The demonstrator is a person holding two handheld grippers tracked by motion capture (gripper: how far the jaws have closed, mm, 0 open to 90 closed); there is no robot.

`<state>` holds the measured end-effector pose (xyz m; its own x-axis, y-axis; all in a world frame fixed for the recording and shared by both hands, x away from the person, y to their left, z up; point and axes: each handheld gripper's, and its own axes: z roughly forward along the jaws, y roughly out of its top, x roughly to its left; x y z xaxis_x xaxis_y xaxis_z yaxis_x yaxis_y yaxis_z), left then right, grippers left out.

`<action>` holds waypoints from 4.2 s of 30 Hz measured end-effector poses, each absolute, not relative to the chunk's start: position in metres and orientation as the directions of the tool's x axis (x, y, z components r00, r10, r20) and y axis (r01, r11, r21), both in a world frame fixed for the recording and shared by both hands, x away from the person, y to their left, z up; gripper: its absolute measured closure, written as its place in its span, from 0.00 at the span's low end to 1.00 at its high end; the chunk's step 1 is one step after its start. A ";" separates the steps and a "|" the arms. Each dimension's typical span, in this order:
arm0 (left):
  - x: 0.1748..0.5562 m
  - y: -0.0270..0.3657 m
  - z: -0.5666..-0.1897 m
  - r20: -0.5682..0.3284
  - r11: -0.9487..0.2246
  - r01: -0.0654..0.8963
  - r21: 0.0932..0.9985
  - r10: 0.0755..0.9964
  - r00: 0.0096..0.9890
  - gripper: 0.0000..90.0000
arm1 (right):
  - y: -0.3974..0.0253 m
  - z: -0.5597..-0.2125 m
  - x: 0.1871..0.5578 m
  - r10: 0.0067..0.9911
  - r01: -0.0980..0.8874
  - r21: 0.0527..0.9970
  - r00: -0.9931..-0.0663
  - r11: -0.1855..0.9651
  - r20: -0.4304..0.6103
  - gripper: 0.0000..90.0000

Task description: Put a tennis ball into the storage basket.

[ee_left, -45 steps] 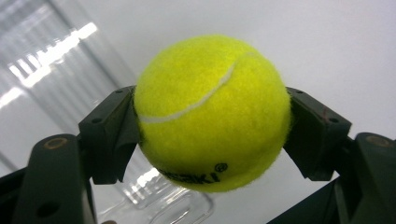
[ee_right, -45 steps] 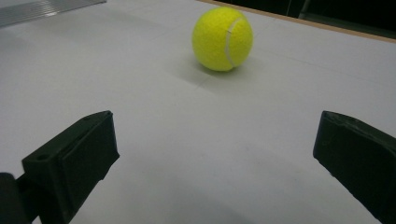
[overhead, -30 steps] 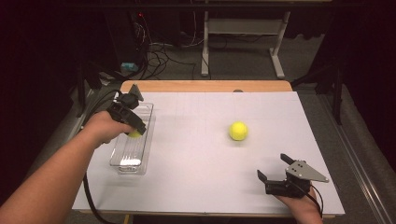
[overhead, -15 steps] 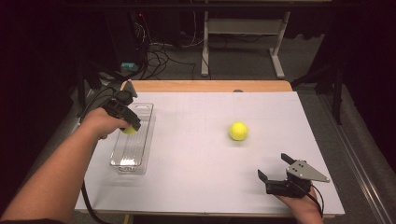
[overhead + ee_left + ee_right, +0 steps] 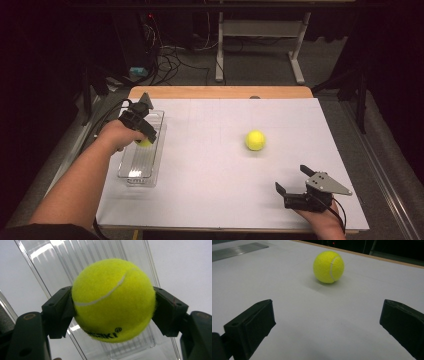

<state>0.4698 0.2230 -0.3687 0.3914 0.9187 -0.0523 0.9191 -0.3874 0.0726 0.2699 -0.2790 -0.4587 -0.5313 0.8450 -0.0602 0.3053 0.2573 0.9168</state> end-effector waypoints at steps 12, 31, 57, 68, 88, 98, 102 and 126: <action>0.467 0.225 -0.354 -0.083 -0.388 0.913 0.125 0.913 0.400 0.01 | -0.279 -0.458 0.271 0.847 0.304 0.917 -0.528 0.257 -0.062 0.00; 0.436 0.155 -0.354 -0.058 -0.529 0.839 0.126 0.840 0.539 0.01 | -0.284 -0.454 0.273 0.859 0.299 0.923 -0.509 0.242 -0.060 0.00; 0.387 0.091 -0.376 -0.088 -0.654 0.742 0.150 0.739 0.668 0.01 | -0.249 -0.441 0.336 0.862 0.348 0.899 -0.504 0.267 -0.061 0.00; 0.386 0.089 -0.383 -0.111 -0.671 0.726 0.151 0.718 0.687 0.01 | -0.205 -0.450 0.412 0.863 0.509 0.793 -0.503 0.335 -0.043 0.07; 0.384 0.089 -0.383 -0.125 -0.683 0.715 0.148 0.705 0.698 0.01 | -0.201 -0.440 0.399 0.846 0.491 0.788 -0.528 0.371 -0.070 0.30; 0.383 0.093 -0.379 -0.124 -0.671 0.726 0.154 0.715 0.688 0.01 | -0.211 -0.441 0.337 0.810 0.403 0.840 -0.583 0.364 -0.072 0.30; 0.382 0.093 -0.379 -0.124 -0.673 0.724 0.149 0.714 0.689 0.01 | -0.218 -0.444 0.319 0.810 0.393 0.853 -0.583 0.344 -0.058 0.30; 0.373 0.067 -0.354 -0.139 -0.711 0.680 0.180 0.666 0.733 0.01 | -0.189 -0.456 0.282 0.736 0.309 0.877 -0.673 0.369 -0.072 0.30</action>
